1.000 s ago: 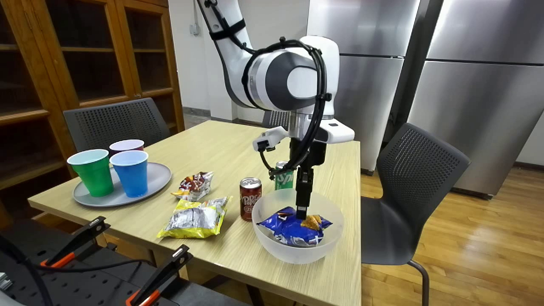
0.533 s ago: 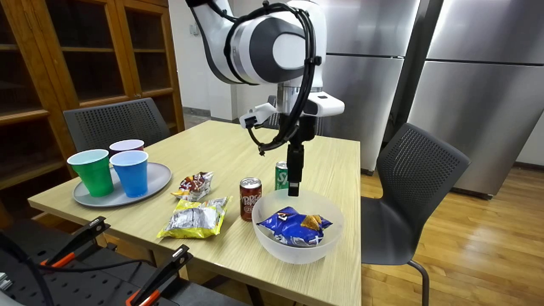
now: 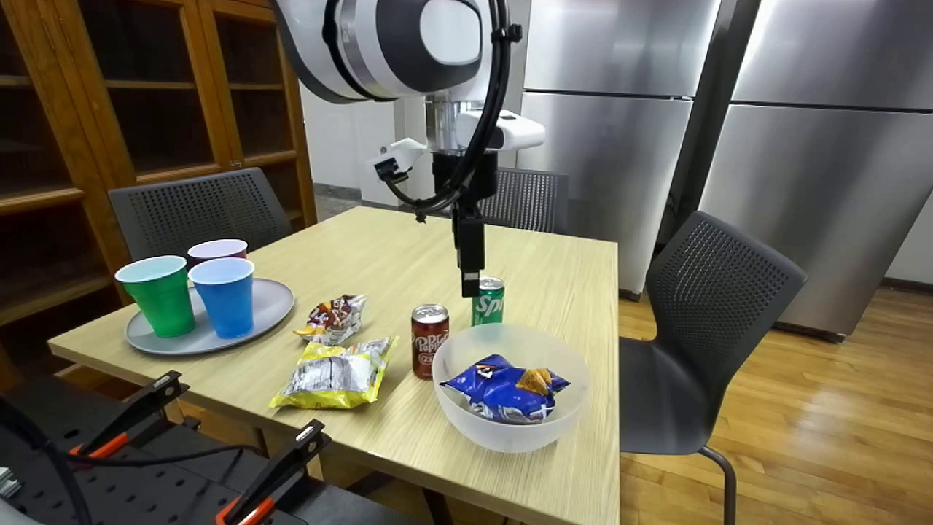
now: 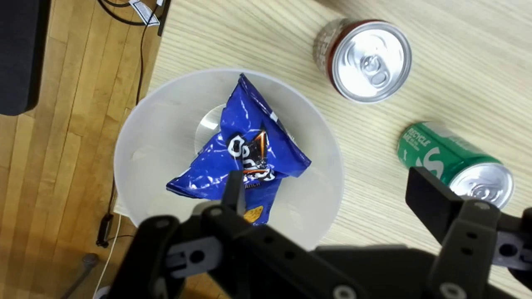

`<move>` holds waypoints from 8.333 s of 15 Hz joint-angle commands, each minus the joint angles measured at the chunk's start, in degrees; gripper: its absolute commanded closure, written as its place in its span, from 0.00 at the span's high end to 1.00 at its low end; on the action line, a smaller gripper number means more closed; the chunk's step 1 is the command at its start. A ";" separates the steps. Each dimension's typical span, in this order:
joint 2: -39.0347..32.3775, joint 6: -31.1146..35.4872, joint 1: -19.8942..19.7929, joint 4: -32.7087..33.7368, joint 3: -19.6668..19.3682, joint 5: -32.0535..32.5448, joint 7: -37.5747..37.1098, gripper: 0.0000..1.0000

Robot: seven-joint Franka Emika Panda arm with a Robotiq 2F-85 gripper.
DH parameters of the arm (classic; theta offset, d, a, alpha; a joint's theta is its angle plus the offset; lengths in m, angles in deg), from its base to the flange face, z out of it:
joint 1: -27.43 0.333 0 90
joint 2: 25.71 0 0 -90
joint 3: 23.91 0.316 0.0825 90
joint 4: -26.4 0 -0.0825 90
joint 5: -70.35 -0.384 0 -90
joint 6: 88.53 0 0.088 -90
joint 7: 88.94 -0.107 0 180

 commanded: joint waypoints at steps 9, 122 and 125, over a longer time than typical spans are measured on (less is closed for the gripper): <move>7.81 -0.46 -0.13 -11.67 12.47 -0.46 0.48 1.00; -12.17 -4.47 -12.45 10.07 3.59 -24.97 2.63 0.00; -14.03 -5.63 -12.15 11.31 3.66 -25.02 2.48 0.00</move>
